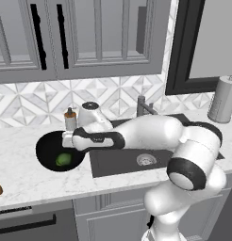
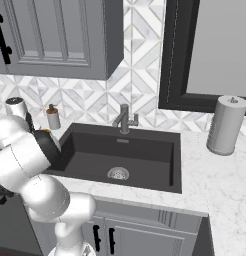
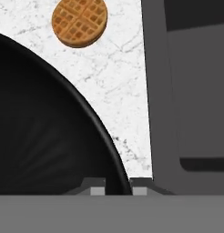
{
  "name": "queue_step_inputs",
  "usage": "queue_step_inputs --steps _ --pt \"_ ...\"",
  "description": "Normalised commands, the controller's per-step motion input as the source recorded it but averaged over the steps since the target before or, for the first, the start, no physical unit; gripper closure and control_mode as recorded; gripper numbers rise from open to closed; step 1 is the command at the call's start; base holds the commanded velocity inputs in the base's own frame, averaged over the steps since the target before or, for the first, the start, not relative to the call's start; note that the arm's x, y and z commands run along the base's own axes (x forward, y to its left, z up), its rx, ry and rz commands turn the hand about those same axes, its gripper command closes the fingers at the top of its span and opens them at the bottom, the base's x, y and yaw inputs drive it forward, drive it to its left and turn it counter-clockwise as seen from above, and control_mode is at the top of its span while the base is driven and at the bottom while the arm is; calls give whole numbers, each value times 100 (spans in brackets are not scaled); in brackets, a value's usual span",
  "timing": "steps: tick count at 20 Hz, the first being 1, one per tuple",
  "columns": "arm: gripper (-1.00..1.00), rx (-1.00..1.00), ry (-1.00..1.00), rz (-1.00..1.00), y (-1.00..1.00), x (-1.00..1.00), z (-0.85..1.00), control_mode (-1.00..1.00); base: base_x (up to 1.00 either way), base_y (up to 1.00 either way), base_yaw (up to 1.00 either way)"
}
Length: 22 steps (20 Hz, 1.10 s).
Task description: Pick the avocado from the sink and place it in the bowl. Then pick the bowl and place it in the microwave. Then close the microwave door and press the start button.
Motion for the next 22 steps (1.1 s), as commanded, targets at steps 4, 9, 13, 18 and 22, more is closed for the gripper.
queue_step_inputs --steps 4,9,13,18,22 --pt "100 0 0 -7 -87 -36 74 -100 0 0 0" --pt "100 0 0 -6 -82 -32 83 -100 0 0 0" --pt "100 0 0 -7 -72 -28 79 -100 0 0 0" --pt "100 1 0 -4 -68 -25 42 -100 0 0 0" --pt "100 5 0 -2 -62 -18 28 -100 0 0 0"
